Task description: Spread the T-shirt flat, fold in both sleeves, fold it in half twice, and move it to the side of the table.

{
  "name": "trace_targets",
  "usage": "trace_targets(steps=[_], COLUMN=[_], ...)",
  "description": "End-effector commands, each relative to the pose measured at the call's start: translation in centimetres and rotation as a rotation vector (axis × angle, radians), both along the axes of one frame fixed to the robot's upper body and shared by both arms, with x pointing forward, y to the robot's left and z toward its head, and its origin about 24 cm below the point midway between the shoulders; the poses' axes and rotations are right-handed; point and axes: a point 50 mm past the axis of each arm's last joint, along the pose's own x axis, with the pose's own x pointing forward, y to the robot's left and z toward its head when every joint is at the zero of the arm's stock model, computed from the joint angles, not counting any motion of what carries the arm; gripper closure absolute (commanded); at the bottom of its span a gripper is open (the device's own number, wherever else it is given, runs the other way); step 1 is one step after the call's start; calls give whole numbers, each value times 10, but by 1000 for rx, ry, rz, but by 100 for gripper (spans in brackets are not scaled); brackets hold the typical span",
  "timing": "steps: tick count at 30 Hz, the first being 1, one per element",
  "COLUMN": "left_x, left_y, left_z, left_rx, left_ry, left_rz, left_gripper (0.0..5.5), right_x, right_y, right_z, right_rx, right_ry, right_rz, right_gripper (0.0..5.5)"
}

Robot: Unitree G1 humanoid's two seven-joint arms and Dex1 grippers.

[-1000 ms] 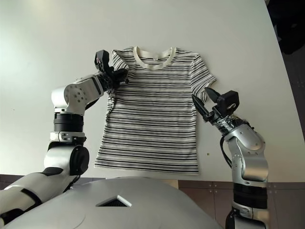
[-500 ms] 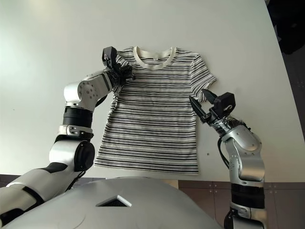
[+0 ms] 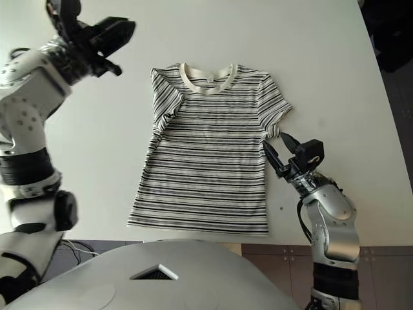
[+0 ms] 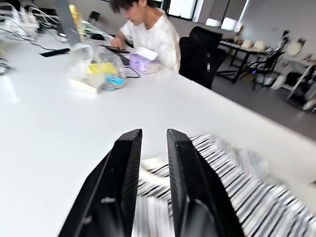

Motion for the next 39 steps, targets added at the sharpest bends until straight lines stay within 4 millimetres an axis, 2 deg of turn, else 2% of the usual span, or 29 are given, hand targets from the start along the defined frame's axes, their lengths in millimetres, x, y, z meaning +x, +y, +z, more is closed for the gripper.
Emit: trace_targets(steps=[1,3,7,11,15,18,21,25,28,31,35,39], left_x=[-35,-47,-47,-50,-54,-64,-72,-71,-58,-45,-49,-48], left_y=[6,-5,-21,-27,-38,-46,-51,-40,-32,-27,-34,-41], left_z=[-60,-74,-90,-101,-124,-140,-138,-139,-134,-127,-122,-112], left_rx=[308,316,278,275,328,332,304,348,371,377,349,301], left_ry=[68,52,18,12,68,164,186,189,164,129,107,77], left_rz=[-214,-286,-289,-287,-332,-414,-481,-463,-399,-350,-392,-392], left_gripper=[458,458,458,458,458,458,458,458,458,458,458,458], right_x=[-3,1,5,6,8,13,21,45,62,72,84,98], right_y=[-6,-6,-6,-9,-14,-20,-33,-35,-38,-46,-45,-40], right_z=[3,3,4,4,-1,-3,-6,-10,-12,-24,-35,-31], right_rx=[19,23,24,28,31,29,95,280,361,389,498,619], right_ry=[-7,-9,-7,6,31,47,101,163,201,265,322,317], right_rz=[-61,-64,-50,-70,-144,-200,-338,-447,-485,-515,-532,-532], right_gripper=[310,310,310,310,310,310,310,310,310,310,310,310])
